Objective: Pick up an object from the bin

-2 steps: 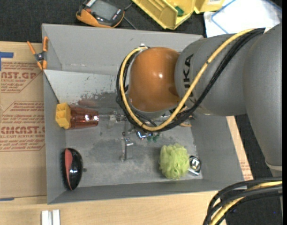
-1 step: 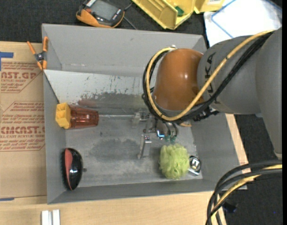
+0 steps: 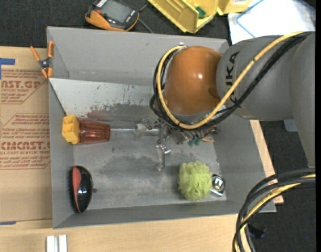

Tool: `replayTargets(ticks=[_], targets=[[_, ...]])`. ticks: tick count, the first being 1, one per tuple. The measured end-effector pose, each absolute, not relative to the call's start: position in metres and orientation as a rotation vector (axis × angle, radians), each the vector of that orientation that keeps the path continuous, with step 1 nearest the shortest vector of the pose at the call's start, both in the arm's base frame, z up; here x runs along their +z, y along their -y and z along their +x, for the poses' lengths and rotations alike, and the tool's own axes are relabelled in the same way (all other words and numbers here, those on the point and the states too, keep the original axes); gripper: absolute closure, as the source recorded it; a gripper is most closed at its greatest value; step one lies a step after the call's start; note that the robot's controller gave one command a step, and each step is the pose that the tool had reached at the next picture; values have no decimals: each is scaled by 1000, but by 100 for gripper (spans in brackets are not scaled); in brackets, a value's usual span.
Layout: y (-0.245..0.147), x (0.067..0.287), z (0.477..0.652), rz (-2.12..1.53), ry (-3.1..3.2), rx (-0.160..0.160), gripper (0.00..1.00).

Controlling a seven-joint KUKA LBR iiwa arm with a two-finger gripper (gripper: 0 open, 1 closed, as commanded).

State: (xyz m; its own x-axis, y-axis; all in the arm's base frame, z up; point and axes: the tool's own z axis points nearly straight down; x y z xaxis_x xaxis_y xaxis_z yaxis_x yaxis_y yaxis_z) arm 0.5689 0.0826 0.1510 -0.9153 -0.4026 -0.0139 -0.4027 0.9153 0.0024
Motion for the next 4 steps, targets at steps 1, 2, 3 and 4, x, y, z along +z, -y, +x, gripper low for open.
replayTargets(ticks=[1,2,3,4], targets=[[-22,121,575,-274,-3125,0,0],[50,125,573,-1050,-2943,5,0],[12,75,547,-441,-3099,12,0],[16,75,546,-488,-3092,10,0]])
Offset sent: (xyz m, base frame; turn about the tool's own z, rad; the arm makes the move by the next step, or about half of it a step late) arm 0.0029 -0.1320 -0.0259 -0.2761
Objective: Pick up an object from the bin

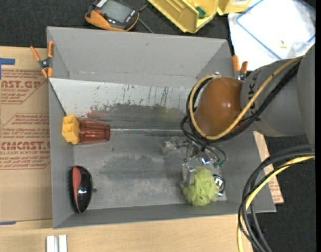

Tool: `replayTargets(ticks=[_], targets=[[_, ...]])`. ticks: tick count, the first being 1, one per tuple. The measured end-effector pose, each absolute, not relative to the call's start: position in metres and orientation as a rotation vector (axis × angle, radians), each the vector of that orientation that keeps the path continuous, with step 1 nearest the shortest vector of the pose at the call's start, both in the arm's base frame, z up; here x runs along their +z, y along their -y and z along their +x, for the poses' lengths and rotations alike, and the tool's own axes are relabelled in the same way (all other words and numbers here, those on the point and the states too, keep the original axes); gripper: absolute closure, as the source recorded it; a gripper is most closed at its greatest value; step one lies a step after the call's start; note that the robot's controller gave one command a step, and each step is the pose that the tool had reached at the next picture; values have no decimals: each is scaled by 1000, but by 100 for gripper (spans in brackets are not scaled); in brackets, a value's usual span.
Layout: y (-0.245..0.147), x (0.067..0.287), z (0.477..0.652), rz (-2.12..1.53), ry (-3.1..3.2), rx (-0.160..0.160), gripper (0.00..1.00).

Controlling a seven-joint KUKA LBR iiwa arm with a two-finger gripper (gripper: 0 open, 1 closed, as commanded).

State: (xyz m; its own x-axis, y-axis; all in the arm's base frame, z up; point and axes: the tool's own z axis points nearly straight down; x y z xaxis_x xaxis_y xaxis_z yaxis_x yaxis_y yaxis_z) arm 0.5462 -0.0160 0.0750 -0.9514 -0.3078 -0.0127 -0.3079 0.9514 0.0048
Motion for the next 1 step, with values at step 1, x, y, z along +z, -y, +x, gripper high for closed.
replayTargets(ticks=[1], targets=[[31,74,545,-763,-3031,9,0]])
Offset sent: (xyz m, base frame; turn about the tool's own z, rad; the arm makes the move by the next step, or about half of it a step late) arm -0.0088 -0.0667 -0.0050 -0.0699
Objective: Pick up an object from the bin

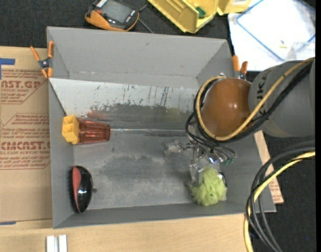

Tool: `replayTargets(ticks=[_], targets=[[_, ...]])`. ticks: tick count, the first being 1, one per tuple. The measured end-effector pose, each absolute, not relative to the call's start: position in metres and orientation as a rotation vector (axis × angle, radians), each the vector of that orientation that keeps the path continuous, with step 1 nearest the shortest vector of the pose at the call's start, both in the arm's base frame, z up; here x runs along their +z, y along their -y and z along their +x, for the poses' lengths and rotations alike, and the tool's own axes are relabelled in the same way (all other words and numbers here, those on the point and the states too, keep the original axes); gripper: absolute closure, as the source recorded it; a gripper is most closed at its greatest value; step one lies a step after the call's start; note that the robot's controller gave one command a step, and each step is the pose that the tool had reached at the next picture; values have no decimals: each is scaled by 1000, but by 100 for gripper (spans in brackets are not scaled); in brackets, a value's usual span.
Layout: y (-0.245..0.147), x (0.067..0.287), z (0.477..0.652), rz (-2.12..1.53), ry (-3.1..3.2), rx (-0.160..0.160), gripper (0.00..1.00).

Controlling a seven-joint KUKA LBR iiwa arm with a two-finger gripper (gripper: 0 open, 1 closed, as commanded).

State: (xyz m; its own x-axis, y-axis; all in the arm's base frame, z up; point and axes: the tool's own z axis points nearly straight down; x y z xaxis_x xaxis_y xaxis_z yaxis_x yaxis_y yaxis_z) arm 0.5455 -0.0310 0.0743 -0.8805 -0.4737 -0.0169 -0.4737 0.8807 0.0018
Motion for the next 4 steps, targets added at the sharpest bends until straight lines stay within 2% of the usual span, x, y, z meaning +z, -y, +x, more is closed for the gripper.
replayTargets(ticks=[1,2,3,4], targets=[[45,74,544,-866,-3002,13,0],[5,71,537,-1256,-2857,9,0],[64,120,552,-559,-3071,18,0],[33,98,571,-1120,-2911,19,0]])
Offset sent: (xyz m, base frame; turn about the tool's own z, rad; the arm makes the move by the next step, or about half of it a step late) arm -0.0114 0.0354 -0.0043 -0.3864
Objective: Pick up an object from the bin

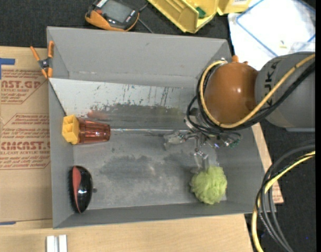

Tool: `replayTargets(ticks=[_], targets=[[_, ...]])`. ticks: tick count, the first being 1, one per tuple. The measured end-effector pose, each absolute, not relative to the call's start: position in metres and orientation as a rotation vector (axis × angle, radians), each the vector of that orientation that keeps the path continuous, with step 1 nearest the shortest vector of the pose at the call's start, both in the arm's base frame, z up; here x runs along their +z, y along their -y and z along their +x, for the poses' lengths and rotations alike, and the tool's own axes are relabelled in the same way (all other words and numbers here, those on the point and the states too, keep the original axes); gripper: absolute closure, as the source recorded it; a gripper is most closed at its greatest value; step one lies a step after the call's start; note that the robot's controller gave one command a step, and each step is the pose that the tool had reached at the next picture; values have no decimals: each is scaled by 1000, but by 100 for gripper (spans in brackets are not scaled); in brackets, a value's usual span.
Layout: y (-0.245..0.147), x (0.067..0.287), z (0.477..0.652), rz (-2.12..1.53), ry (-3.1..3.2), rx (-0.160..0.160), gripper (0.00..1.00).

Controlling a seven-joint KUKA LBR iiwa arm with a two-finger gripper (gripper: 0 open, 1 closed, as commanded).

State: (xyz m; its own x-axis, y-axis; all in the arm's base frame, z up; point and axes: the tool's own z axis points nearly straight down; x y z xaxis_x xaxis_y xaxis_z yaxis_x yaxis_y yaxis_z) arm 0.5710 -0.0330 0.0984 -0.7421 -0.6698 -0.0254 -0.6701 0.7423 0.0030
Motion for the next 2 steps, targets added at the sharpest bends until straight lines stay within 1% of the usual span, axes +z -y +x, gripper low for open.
replayTargets(ticks=[1,2], targets=[[57,108,532,-283,-3102,22,0],[43,161,580,-560,-3064,29,100]])
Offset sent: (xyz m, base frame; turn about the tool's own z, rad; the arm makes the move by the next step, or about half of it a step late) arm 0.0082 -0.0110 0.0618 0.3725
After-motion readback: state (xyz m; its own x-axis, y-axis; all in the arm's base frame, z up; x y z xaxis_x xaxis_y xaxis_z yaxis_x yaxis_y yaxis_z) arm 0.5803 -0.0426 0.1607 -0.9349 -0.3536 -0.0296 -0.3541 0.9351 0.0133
